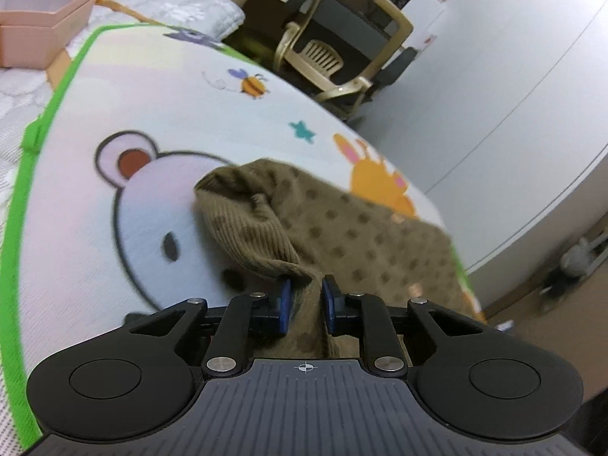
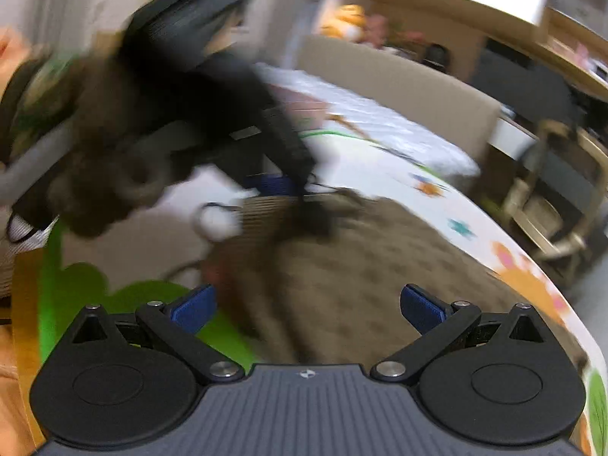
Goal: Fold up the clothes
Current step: 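Grasp the shirt sleeve with the right gripper and lift it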
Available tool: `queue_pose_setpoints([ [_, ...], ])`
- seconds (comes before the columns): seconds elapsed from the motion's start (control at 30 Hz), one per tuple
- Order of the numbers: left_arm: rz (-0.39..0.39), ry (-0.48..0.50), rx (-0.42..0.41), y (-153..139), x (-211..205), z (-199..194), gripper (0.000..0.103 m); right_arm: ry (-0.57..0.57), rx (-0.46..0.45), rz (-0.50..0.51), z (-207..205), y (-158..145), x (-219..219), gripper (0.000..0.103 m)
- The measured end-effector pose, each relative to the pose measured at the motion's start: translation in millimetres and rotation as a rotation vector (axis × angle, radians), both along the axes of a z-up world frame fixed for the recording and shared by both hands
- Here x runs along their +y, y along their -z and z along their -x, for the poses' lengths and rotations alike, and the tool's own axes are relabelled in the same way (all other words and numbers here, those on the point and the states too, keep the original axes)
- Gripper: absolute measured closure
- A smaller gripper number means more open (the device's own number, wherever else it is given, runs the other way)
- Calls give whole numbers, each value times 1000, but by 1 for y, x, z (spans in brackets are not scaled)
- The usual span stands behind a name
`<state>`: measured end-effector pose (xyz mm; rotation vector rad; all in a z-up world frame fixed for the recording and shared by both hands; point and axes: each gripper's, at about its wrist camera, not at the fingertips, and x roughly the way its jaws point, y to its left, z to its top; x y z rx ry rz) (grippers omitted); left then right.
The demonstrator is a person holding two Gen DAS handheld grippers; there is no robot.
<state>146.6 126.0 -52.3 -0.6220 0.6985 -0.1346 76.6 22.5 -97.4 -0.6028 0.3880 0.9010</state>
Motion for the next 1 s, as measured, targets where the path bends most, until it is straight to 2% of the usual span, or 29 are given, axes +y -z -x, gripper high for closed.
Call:
queue_pose_setpoints([
  [0.1,9,20,-22,-9,-4,-1,85,18,-57,54,-8,11,31,3],
  [0.2,-3,33,-41,-18,-6,-1,83,86,-80,79,-31,16,49,35],
  [0.23,-7,34,-50,-20,-5,-1,75,109,-64,69,-40,16,48,56],
  [0.27,-10,30,-62,-23,-4,0,64,132,-48,58,-49,16,48,67],
  [0.3,-11,27,-77,-27,-2,1,57,147,-33,45,-56,15,46,69],
  [0.33,-12,20,-99,-33,0,2,43,153,-24,29,-59,12,42,74],
  [0.37,-16,5,-127,-40,3,3,35,158,-23,13,-59,8,37,82],
  [0.4,-25,-13,-156,-48,5,5,34,162,-22,-3,-60,4,33,86],
  [0.53,-59,-75,-256,-79,8,8,19,227,4,-178,-71,-27,-10,87],
  [0.63,-82,-68,-294,-93,-2,3,11,343,-21,-290,-85,-48,-62,87],
  [0.7,-93,-36,-284,-93,-17,-7,10,429,-32,-348,-96,-59,-98,87],
  [0.8,-108,33,-236,-86,-45,-28,10,579,3,-377,-116,-56,-153,87],
  [0.9,-108,111,-172,-70,-76,-50,9,733,72,-357,-133,-36,-203,86],
  [1.0,-95,180,-110,-52,-102,-71,9,808,194,-338,-142,-9,-237,85],
])
